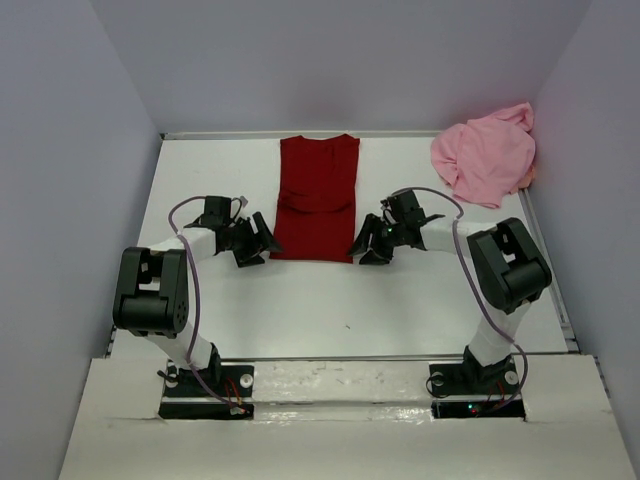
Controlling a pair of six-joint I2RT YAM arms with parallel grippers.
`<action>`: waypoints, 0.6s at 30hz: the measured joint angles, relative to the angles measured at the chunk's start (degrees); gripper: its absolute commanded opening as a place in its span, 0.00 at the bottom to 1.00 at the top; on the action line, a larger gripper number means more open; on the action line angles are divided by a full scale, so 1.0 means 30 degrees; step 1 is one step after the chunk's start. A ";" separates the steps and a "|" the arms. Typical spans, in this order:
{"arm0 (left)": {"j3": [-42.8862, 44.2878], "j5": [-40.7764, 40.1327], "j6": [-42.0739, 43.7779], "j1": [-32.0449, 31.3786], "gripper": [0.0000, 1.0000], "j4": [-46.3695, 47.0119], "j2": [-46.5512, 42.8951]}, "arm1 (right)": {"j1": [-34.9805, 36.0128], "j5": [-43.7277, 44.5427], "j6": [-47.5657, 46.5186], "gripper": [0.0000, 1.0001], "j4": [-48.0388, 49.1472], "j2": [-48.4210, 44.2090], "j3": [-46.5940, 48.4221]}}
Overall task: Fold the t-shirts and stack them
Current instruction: Grab one side of the 2/3 rectangular tshirt with both arms
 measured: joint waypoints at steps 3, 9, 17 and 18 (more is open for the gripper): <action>-0.0015 0.0000 0.0044 0.0000 0.79 0.0007 0.0000 | 0.0386 -0.0007 0.0211 0.57 0.0321 0.0102 -0.0007; -0.0015 0.0073 0.0124 0.0000 0.77 0.0044 0.0153 | 0.0903 0.0073 0.0532 0.54 0.0714 0.0350 0.0000; 0.0204 0.0175 0.0204 0.0000 0.75 0.0117 0.0444 | 0.0969 0.0583 0.0692 0.50 0.0714 0.0357 -0.0007; 0.0248 0.0175 0.0204 0.0000 0.75 0.0117 0.0481 | 0.0976 0.0634 0.0692 0.50 0.0714 0.0357 -0.0007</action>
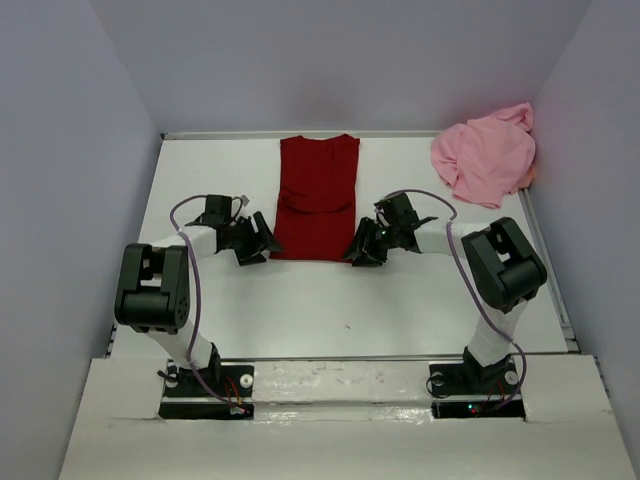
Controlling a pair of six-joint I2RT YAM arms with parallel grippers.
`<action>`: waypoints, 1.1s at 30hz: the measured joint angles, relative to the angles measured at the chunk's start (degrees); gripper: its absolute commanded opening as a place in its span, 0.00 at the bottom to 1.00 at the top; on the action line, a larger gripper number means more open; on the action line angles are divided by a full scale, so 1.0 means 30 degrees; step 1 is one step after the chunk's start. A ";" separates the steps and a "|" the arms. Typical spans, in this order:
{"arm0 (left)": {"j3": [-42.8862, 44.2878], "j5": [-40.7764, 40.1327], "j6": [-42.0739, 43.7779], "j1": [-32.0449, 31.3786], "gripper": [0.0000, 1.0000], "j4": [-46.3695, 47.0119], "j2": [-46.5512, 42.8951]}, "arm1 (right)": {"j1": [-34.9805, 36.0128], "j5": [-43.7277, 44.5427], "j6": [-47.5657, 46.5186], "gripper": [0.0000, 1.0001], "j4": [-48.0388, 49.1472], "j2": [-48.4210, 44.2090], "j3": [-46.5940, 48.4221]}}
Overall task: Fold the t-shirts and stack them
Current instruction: Grab one side of the 2/3 rectangular tshirt with both arms
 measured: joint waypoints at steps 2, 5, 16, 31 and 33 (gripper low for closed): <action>0.0080 -0.0015 0.0007 0.0000 0.75 0.0015 0.0066 | 0.0022 0.0182 0.0000 0.50 -0.0007 0.0000 0.0007; 0.0168 -0.0073 0.0044 0.0000 0.75 0.0015 0.0124 | 0.0051 0.0364 -0.0007 0.48 -0.0007 0.0000 0.0007; 0.0605 -0.0787 0.0277 0.0000 0.74 -0.0335 0.0262 | 0.0342 0.2142 -0.0678 0.44 -0.1151 0.0000 0.0794; 0.1158 -0.1158 0.0495 0.0000 0.74 -0.0576 0.0656 | 0.0342 0.3381 -0.1370 0.28 -0.2033 0.0058 0.1020; 0.1158 -0.1158 0.0495 0.0000 0.74 -0.0576 0.0663 | 0.0357 0.3315 -0.1362 0.34 -0.2025 0.0058 0.1056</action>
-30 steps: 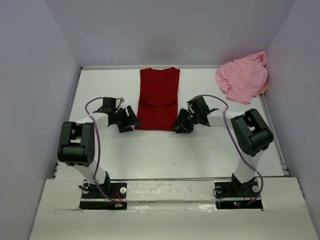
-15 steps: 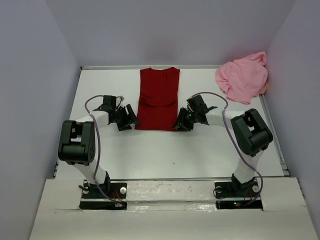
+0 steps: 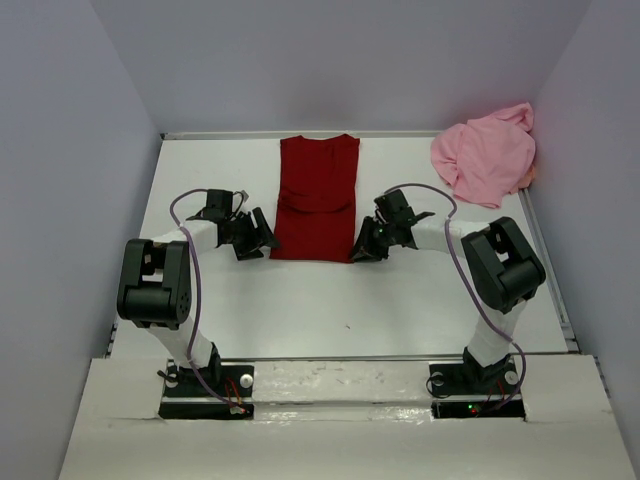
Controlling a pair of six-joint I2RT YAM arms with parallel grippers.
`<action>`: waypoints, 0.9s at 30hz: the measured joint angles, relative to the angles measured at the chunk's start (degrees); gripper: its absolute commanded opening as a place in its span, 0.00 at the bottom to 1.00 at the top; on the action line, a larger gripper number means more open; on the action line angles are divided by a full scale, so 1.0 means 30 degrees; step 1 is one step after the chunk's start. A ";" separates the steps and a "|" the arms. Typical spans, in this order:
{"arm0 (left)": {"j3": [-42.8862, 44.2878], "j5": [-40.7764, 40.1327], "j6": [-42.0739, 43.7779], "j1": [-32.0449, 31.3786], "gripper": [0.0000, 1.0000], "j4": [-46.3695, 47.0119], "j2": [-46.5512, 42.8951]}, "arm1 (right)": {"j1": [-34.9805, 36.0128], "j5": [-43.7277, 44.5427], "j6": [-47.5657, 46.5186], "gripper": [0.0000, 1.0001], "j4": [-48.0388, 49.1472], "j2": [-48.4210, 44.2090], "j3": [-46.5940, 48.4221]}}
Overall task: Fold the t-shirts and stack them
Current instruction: Grab one side of the 2/3 rectangular tshirt with both arms
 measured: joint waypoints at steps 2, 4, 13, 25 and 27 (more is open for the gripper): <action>0.0007 0.0007 0.0000 0.0000 0.74 0.0000 0.0000 | 0.0080 -0.0029 -0.0007 0.37 -0.0058 0.0029 0.0168; 0.0022 0.0000 0.0000 0.0000 0.74 -0.0036 0.0000 | 0.0117 -0.0036 -0.0044 0.36 -0.0073 0.0051 0.0270; 0.0146 -0.0022 0.0007 0.0000 0.74 -0.0124 0.0095 | 0.0240 -0.0117 -0.0058 0.28 -0.0058 0.0423 0.0554; 0.0168 -0.0058 0.0015 0.0000 0.74 -0.0124 0.0109 | 0.0495 -0.0087 -0.0022 0.00 -0.0080 0.0692 0.0707; 0.0168 -0.0058 0.0022 0.0000 0.74 -0.0124 0.0117 | 0.0503 -0.0080 -0.0015 0.00 -0.0117 0.0692 0.0707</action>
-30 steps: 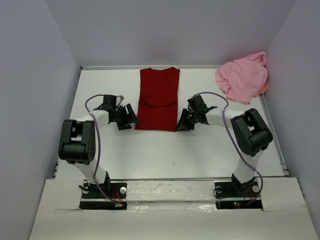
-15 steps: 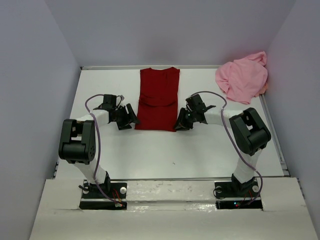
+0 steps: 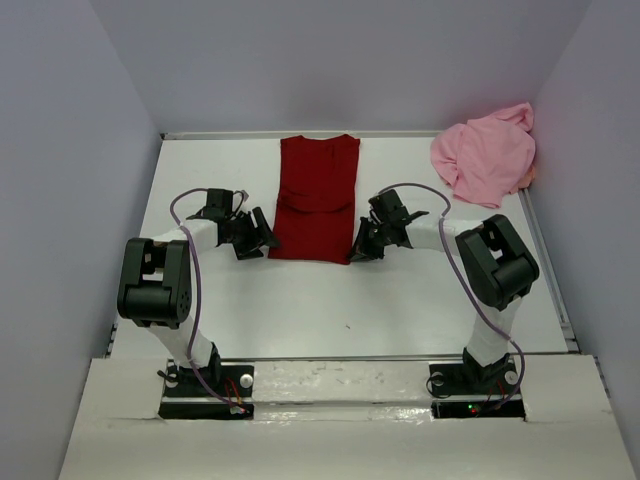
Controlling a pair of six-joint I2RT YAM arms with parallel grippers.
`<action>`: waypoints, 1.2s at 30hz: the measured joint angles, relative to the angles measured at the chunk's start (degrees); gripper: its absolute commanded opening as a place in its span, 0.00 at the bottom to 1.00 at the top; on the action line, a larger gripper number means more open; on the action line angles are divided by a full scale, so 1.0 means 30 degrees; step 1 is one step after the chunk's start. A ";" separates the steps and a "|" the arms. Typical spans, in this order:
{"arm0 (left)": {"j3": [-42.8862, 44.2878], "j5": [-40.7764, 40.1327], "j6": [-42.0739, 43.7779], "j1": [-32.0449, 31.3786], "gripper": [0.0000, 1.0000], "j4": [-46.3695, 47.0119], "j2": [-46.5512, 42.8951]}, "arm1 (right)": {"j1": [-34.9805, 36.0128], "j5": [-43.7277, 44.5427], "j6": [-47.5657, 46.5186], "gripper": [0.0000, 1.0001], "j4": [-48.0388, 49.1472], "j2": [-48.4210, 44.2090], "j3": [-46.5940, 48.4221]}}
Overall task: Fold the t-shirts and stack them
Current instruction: Grab one side of the 2/3 rectangular tshirt with both arms
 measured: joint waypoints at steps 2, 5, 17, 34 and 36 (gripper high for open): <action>0.0015 0.0007 0.0007 0.0000 0.73 0.0000 0.0015 | 0.0000 0.0000 -0.0007 0.00 -0.0007 0.0000 0.0000; 0.0029 -0.0015 0.0066 0.0000 0.60 0.0000 0.0036 | 0.0000 0.0000 0.0000 0.00 -0.0007 0.0007 0.0000; 0.0029 0.0095 0.0197 0.0000 0.56 -0.0291 0.0233 | 0.0000 -0.0029 0.0000 0.00 -0.0007 0.0087 0.0058; -0.0568 -0.0007 0.0080 0.0000 0.45 -0.0969 -0.0262 | 0.0000 -0.0117 0.0000 0.00 -0.0109 0.0168 0.0153; -0.0568 -0.0022 0.0087 0.0000 0.45 -0.0969 -0.0262 | 0.0000 -0.0138 0.0000 0.00 -0.0109 0.0175 0.0153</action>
